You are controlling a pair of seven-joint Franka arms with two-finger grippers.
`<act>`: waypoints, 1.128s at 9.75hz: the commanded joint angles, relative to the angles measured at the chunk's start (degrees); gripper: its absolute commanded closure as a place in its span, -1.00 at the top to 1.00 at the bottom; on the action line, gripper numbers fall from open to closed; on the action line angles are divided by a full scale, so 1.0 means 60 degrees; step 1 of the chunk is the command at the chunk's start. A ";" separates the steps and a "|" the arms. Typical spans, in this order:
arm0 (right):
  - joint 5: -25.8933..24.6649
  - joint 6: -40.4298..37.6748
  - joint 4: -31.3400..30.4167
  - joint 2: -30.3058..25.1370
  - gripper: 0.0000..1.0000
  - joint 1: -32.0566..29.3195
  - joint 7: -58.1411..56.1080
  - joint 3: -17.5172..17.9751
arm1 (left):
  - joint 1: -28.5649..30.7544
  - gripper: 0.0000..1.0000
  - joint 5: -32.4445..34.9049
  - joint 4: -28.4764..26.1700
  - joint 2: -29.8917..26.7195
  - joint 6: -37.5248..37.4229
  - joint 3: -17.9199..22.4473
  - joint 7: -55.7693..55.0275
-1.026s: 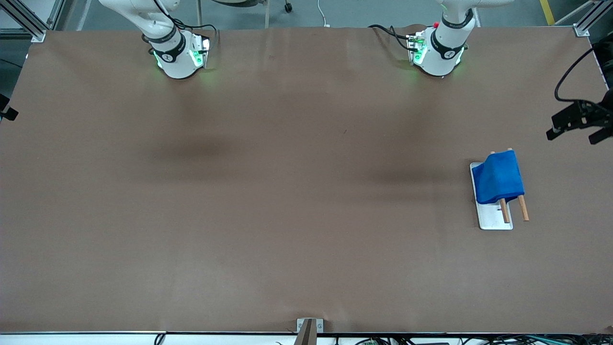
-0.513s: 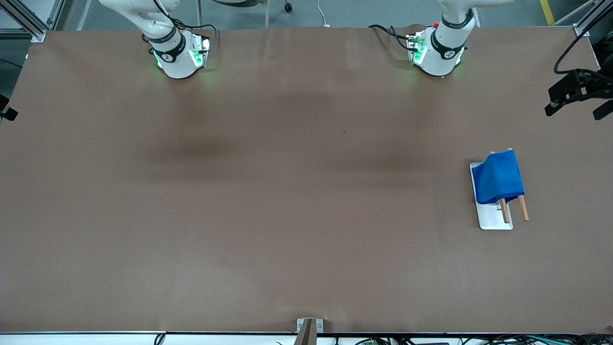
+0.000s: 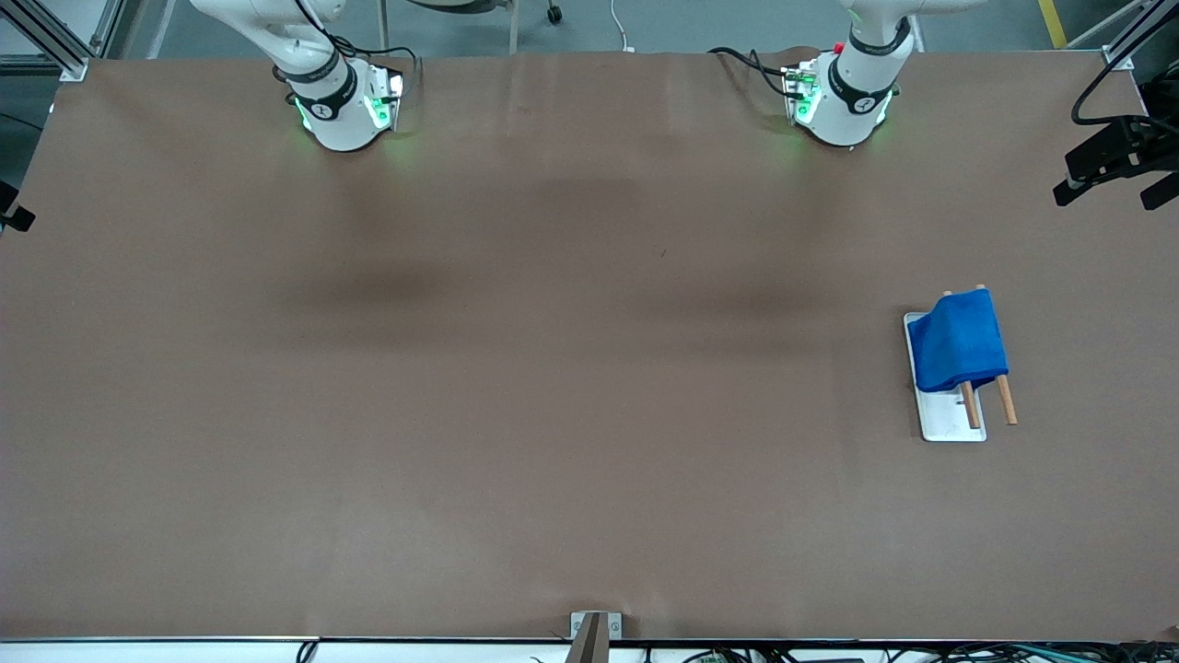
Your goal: Right arm passes towel to left arm to hang
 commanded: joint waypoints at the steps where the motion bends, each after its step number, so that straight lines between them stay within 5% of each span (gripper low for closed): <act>1: -0.0010 -0.0122 0.0112 0.0024 1.00 -0.0063 -0.0031 0.0056 | -0.0045 1.00 -0.0055 -0.0212 0.0116 -0.0116 -0.0005 -0.0104; 11: -0.0010 -0.0107 0.0112 0.0024 1.00 -0.0063 -0.0061 0.0056 | -0.0162 1.00 0.0384 -0.0402 0.0145 0.0177 0.0068 0.0086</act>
